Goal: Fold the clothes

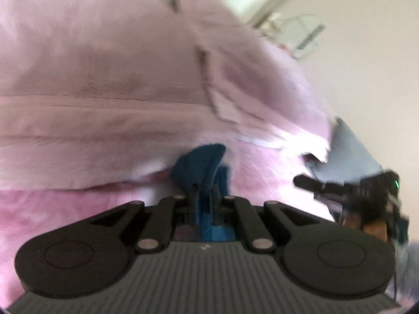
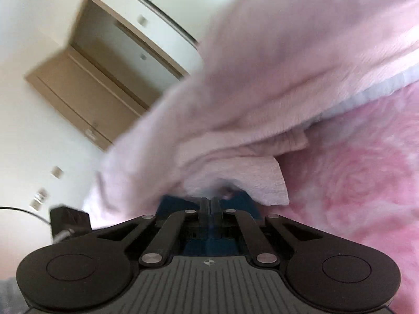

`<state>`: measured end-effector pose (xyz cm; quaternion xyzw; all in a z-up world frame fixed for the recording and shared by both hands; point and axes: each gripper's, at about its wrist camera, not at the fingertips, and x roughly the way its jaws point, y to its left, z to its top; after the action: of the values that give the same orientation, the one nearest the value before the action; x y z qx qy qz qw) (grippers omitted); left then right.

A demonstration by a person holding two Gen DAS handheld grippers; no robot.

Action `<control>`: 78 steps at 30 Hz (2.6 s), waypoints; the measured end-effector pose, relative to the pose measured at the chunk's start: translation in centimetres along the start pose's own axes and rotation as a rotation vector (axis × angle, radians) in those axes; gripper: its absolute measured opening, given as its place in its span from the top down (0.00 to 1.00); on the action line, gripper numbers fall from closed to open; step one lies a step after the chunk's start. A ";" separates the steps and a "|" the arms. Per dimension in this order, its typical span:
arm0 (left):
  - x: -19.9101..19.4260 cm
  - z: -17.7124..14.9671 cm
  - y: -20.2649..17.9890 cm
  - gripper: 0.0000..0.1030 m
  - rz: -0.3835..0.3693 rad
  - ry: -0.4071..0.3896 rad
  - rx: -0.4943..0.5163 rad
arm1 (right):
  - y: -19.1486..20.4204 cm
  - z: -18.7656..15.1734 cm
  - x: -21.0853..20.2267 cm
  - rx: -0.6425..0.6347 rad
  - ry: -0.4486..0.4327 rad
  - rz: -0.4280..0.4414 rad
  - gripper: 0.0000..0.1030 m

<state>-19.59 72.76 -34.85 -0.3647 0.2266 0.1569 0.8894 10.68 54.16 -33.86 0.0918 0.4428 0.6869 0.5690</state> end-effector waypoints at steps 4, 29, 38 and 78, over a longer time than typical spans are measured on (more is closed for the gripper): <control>-3.4 -3.5 -1.2 0.96 -0.003 0.014 0.028 | 0.8 -2.9 -4.3 0.013 0.077 0.043 1.00; -6.0 -6.8 -0.7 0.95 0.109 -0.058 -0.059 | 2.5 -2.8 4.9 -0.178 0.067 -0.024 0.95; -10.3 -14.4 -1.7 0.94 0.158 0.162 -0.065 | 3.9 -16.3 -7.5 -0.251 0.422 -0.343 0.95; -4.8 -19.4 -9.3 0.85 0.416 0.119 0.168 | 6.5 -21.1 -3.0 -0.299 0.223 -0.427 0.95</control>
<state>-25.16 51.93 -39.23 -0.2433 0.3613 0.2958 0.8502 -6.17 41.18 -40.58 -0.1644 0.4058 0.6151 0.6557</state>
